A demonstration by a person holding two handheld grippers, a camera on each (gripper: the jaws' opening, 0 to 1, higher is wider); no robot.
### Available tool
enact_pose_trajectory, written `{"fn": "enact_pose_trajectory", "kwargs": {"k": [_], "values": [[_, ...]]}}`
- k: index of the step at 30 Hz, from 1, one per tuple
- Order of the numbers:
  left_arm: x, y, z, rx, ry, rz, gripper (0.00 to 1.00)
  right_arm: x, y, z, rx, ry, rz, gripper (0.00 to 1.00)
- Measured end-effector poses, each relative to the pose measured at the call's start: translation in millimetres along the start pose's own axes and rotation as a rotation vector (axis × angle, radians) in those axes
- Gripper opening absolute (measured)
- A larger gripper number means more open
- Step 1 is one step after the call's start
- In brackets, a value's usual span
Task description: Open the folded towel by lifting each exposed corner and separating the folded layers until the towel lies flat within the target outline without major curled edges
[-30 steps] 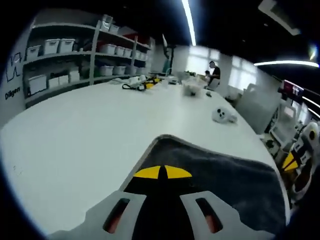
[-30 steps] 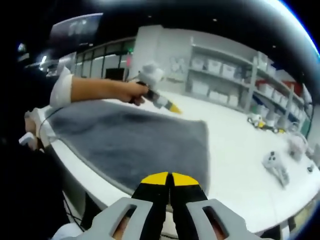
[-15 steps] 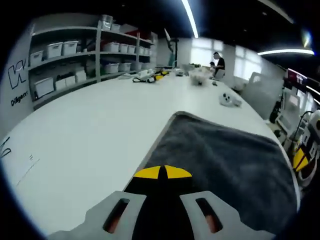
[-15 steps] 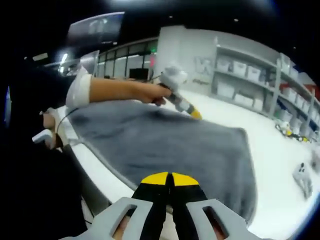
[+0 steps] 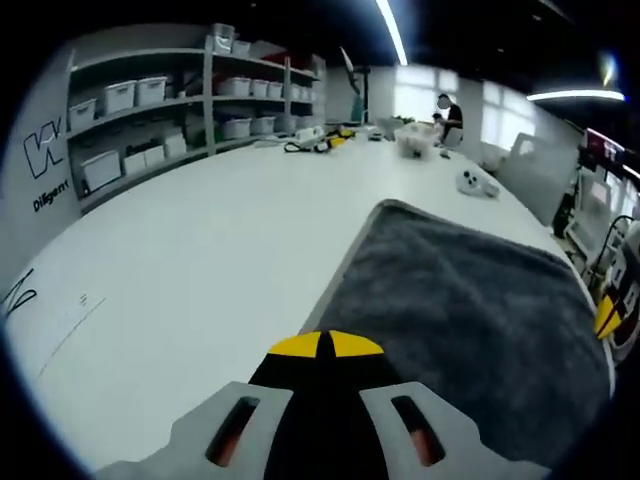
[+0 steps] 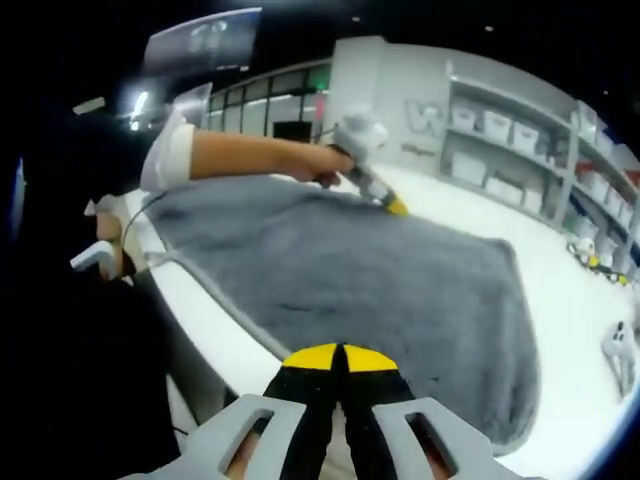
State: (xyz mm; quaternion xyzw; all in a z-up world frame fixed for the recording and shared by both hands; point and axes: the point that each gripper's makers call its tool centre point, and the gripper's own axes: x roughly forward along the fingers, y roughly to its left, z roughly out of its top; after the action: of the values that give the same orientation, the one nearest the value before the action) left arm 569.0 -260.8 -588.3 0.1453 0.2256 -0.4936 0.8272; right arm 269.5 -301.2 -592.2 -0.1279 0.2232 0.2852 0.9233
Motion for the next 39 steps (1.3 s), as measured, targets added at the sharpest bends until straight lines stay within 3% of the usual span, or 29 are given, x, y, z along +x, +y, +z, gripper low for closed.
{"fn": "enact_pose_trajectory", "kwargs": {"k": [7,16,19,21,26,28,38,39], "values": [[0.1,3.3,0.8,0.025,-0.015,0.020,0.01,-4.3,3.5,-2.2,-0.025,0.018,0.008,0.00],[-0.6,16.1,3.7,0.000,-0.036,0.020,0.01,-6.4,3.8,-2.3,-0.022,0.037,0.016,0.00],[-7.0,23.9,4.0,0.091,-0.026,0.030,0.06,-5.8,2.1,-0.2,-0.029,0.031,0.009,0.00],[-14.9,21.7,1.2,0.102,-0.016,0.056,0.11,-5.5,2.2,2.0,-0.030,0.028,0.008,0.00],[-36.7,26.0,-0.7,0.046,-0.045,0.049,0.11,-4.8,14.2,17.6,-0.051,-0.023,0.036,0.00],[-46.4,28.3,-8.2,0.023,-0.051,0.045,0.11,-2.1,16.5,19.2,-0.097,-0.028,0.041,0.00],[-107.6,41.4,-40.7,-0.067,-0.068,0.095,0.09,7.2,36.3,27.8,-0.093,-0.074,0.105,0.00],[-112.3,41.2,-42.8,-0.105,-0.082,0.085,0.09,8.1,38.1,29.4,-0.090,-0.081,0.111,0.00]]}}
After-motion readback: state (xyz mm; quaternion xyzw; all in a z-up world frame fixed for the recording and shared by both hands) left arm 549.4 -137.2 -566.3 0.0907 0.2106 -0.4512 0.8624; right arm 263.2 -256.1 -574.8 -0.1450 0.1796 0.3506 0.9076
